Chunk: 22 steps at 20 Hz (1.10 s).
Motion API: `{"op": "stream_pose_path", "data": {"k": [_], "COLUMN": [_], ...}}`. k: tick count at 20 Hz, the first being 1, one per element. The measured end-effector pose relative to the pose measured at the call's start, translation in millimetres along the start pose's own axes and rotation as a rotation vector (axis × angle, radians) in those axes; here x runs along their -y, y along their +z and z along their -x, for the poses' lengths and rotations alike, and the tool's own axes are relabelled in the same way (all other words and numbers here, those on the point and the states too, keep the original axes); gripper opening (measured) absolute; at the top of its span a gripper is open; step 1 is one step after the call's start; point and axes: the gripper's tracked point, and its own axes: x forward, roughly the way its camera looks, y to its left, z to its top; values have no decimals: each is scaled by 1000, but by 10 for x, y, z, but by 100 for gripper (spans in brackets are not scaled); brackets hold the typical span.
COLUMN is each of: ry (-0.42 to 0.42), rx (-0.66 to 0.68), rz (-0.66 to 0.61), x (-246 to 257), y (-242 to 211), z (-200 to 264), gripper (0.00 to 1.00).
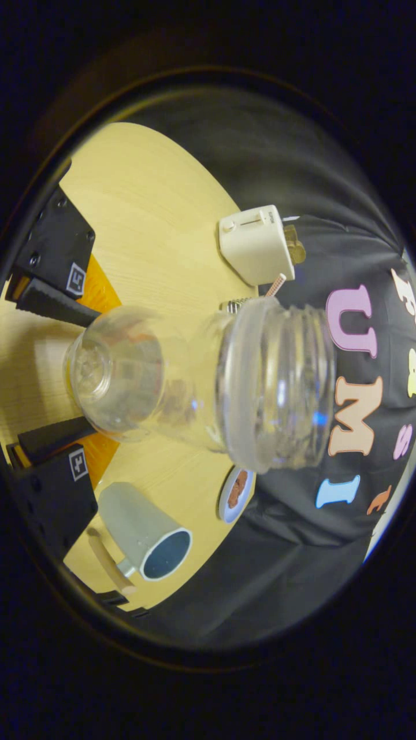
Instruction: Take the bottle from table, then pour the juice into the cup, finally place the bottle on the coaster
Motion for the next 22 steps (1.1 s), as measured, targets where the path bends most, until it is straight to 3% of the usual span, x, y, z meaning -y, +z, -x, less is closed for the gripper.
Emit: {"op": "stream_pose_path", "data": {"k": [8, 13, 18, 22], "ry": [91, 91, 89, 171], "rx": [-42, -25, -10, -23], "rz": [9, 15, -73, -214], "x": [-218, -244, -150, -155], "y": [9, 240, 516, 679], "z": [55, 179, 278, 323], "gripper": [76, 75, 73, 72]}}
